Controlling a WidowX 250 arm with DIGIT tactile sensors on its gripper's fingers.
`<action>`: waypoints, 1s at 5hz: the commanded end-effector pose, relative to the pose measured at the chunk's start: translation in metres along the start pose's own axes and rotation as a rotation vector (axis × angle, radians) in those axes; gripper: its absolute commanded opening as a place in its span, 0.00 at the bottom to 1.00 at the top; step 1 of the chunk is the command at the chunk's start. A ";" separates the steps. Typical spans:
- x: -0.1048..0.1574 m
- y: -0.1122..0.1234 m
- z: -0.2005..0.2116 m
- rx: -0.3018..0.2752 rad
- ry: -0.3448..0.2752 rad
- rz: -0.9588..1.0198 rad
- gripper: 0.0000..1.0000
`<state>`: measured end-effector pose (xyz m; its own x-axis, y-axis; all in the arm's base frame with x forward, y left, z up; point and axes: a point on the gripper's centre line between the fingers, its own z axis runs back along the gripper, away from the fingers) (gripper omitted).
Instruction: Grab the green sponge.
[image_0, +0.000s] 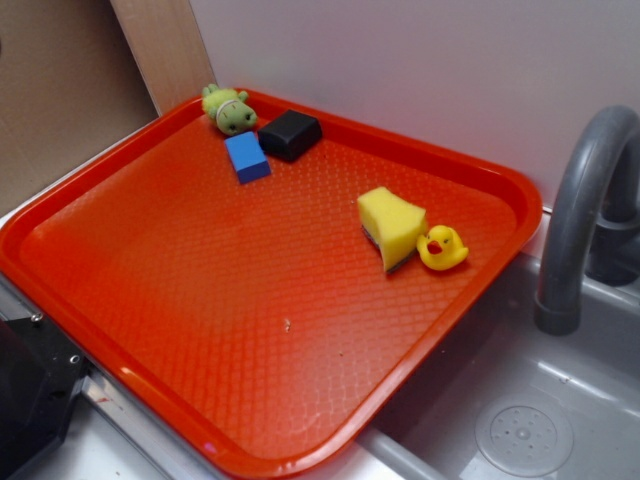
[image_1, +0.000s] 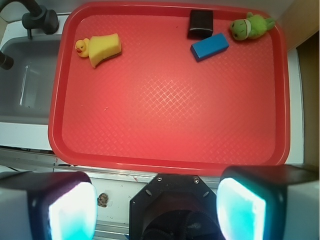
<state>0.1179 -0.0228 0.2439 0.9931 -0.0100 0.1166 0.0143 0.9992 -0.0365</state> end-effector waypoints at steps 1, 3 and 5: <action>0.000 0.000 0.000 0.000 0.000 0.000 1.00; 0.039 0.002 -0.005 0.017 -0.026 -0.077 1.00; 0.093 -0.004 -0.023 0.135 -0.049 -0.425 1.00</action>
<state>0.2099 -0.0216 0.2184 0.9096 -0.4047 0.0943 0.3913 0.9105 0.1333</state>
